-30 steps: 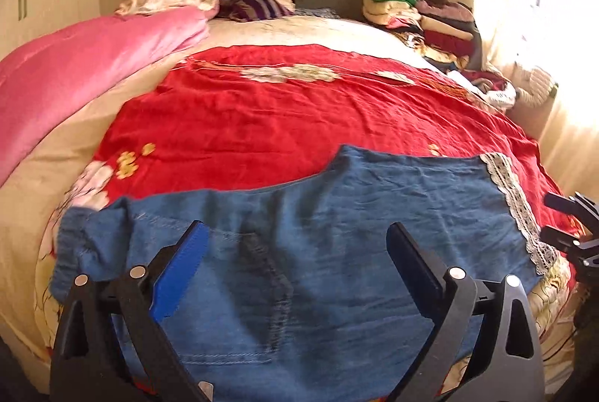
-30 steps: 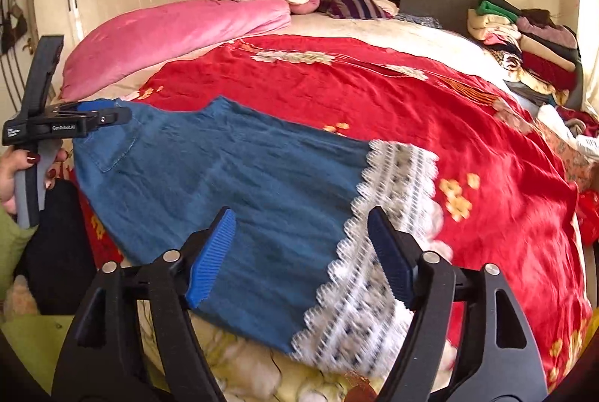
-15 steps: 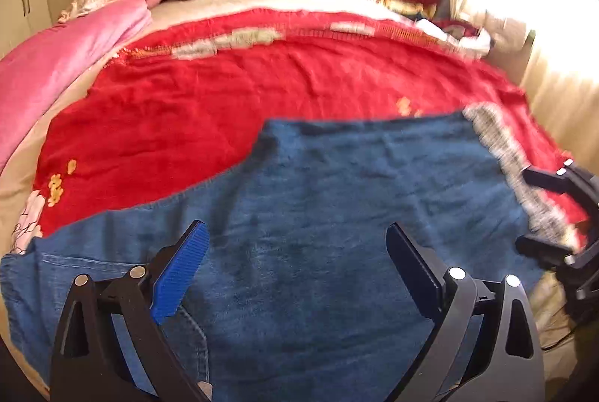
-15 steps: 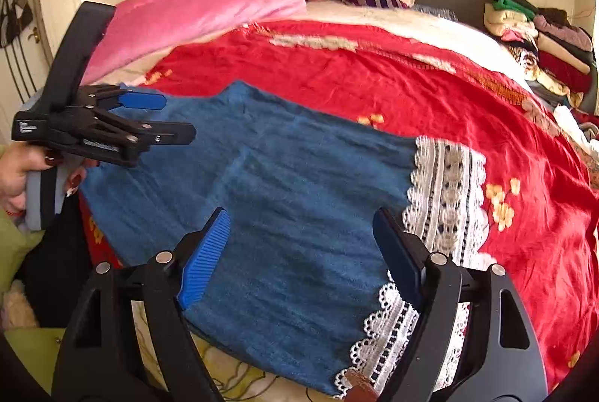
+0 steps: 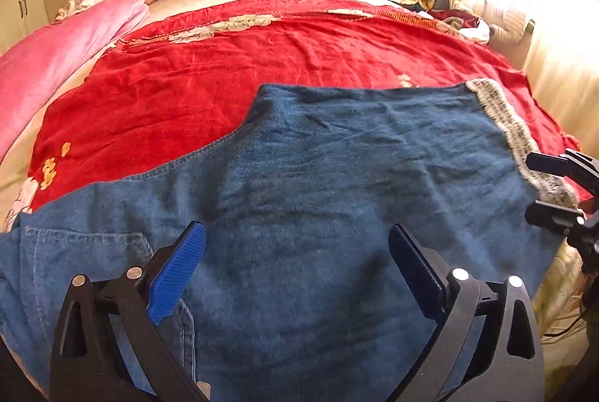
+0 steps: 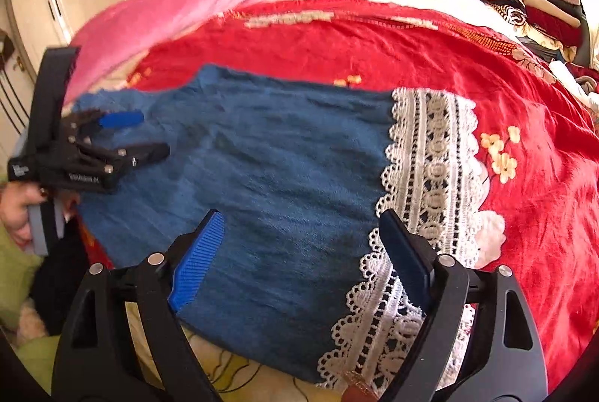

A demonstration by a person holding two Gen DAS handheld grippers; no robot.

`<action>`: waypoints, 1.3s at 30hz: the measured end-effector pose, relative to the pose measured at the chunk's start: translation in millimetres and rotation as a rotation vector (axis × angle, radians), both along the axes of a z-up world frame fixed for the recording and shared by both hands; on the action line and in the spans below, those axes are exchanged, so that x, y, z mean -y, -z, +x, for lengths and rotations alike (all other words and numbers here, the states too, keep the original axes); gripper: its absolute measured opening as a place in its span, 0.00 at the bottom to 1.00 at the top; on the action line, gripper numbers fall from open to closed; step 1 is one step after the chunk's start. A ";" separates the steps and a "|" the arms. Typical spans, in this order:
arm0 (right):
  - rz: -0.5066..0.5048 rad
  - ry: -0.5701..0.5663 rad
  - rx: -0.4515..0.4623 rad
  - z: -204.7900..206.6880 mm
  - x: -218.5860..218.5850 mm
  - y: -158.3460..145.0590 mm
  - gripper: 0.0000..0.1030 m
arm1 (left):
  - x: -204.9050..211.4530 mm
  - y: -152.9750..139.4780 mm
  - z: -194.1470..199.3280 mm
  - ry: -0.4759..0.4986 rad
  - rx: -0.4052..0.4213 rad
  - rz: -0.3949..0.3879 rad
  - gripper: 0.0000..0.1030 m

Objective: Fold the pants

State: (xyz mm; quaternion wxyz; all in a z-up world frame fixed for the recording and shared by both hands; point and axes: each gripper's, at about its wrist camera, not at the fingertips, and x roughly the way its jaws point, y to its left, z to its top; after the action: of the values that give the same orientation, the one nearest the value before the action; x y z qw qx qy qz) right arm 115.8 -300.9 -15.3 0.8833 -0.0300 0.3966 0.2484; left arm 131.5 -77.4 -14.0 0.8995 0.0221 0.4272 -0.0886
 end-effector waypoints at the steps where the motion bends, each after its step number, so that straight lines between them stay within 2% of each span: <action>1: 0.010 0.001 0.007 -1.4 1.8 -3.1 0.76 | -0.8 -3.2 -1.9 -0.003 0.005 -0.007 0.95; 20: 0.056 0.109 0.143 -29.8 51.0 -49.6 0.84 | 14.7 -61.0 -25.8 0.019 0.096 -0.020 0.96; 30: 0.053 0.181 0.165 -43.2 89.3 -57.7 0.85 | 44.4 -75.4 -0.4 0.070 0.092 0.004 0.96; 39: 0.061 0.196 0.166 -50.4 104.9 -56.1 0.87 | 82.3 -74.4 30.6 0.157 0.078 0.016 0.96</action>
State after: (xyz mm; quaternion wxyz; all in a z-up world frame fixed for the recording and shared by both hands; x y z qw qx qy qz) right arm 65.3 -405.8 40.7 0.9337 0.0153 0.3152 0.1693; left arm 162.1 -159.7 60.4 0.9056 0.0661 0.3895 -0.1545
